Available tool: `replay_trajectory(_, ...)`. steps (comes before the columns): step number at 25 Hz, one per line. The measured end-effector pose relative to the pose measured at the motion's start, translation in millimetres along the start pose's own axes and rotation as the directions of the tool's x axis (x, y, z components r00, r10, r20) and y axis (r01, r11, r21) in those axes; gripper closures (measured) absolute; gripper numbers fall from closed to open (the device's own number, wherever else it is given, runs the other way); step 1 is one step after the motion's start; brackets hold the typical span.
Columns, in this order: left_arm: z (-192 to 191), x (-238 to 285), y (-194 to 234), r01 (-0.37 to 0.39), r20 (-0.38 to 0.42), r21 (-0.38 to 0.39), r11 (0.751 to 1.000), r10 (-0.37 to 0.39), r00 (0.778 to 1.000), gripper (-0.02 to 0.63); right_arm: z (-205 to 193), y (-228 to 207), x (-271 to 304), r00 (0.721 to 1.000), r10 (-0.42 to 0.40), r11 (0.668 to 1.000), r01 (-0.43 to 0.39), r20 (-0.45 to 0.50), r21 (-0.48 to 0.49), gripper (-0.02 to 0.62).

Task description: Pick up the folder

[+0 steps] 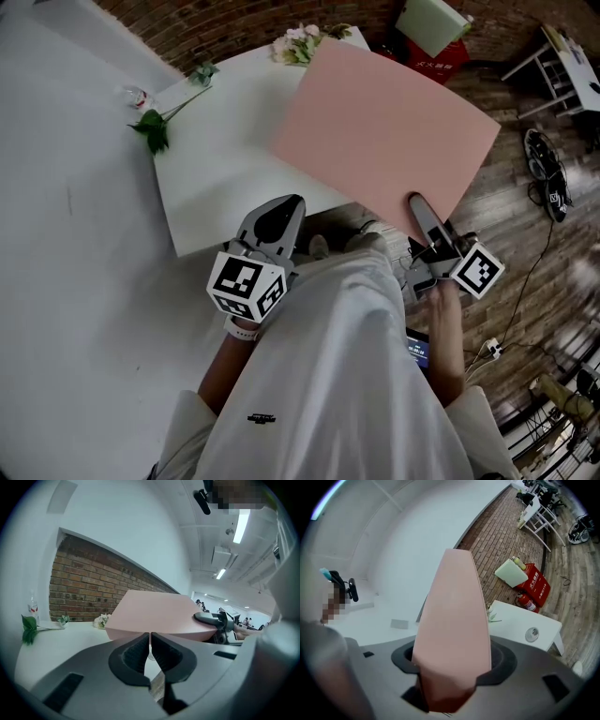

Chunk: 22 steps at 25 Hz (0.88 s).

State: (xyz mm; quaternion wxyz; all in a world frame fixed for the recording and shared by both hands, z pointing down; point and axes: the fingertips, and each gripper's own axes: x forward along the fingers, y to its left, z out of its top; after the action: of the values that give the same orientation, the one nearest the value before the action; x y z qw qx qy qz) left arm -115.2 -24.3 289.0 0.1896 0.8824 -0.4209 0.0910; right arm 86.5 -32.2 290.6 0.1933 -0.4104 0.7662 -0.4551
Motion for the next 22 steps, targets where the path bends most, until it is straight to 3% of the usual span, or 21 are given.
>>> replay_trajectory(22,15.7,-1.9,-1.9,-0.002,0.04,0.028,1.0,0.001,0.999,0.575,12.0,8.5,-16.9,0.997,0.027,0.998,-0.031,0.071,0.054,0.301)
